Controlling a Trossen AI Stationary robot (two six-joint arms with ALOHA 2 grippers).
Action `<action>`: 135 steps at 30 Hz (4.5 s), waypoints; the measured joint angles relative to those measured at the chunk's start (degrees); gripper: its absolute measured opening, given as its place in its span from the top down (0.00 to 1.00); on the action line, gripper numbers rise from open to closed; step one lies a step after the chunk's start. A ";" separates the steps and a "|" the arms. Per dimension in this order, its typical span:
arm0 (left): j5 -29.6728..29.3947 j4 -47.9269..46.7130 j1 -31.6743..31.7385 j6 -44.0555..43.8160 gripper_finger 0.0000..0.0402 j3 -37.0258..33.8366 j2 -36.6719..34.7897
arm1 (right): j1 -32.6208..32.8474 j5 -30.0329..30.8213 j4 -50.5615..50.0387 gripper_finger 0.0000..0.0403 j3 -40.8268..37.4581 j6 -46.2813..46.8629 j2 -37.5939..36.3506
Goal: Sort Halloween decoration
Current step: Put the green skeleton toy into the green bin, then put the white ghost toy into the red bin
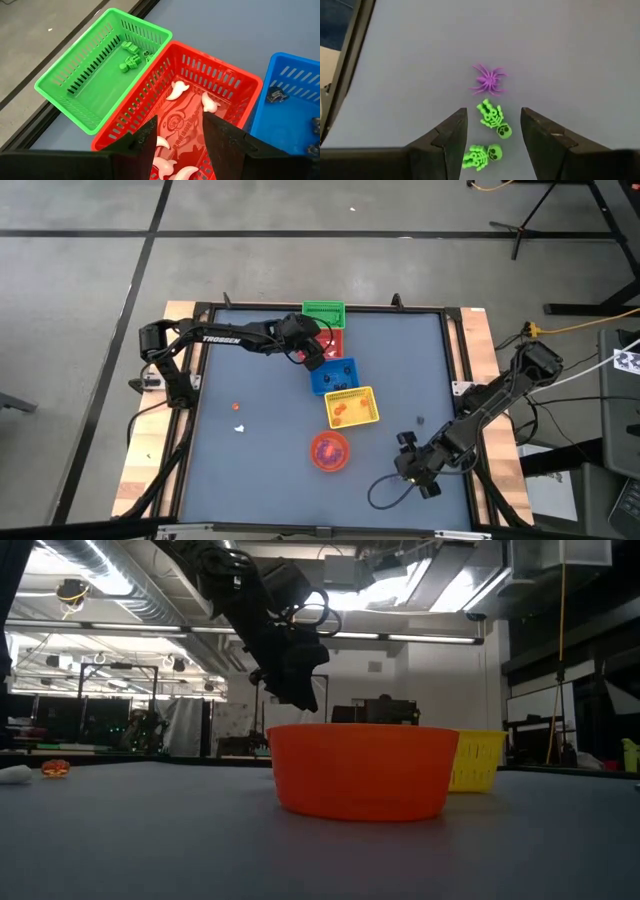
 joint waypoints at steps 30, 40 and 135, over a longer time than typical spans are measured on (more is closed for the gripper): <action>-0.02 0.01 0.00 0.13 0.65 -0.01 0.00 | -0.09 0.30 0.13 0.81 0.24 -4.22 7.48; -0.01 0.02 0.00 0.15 0.65 -0.01 0.00 | -0.09 0.31 -1.19 0.86 1.58 -4.16 7.64; 2.25 -41.73 -47.23 -41.77 0.65 -22.88 -31.17 | -72.78 0.46 18.25 0.55 29.03 -61.14 25.07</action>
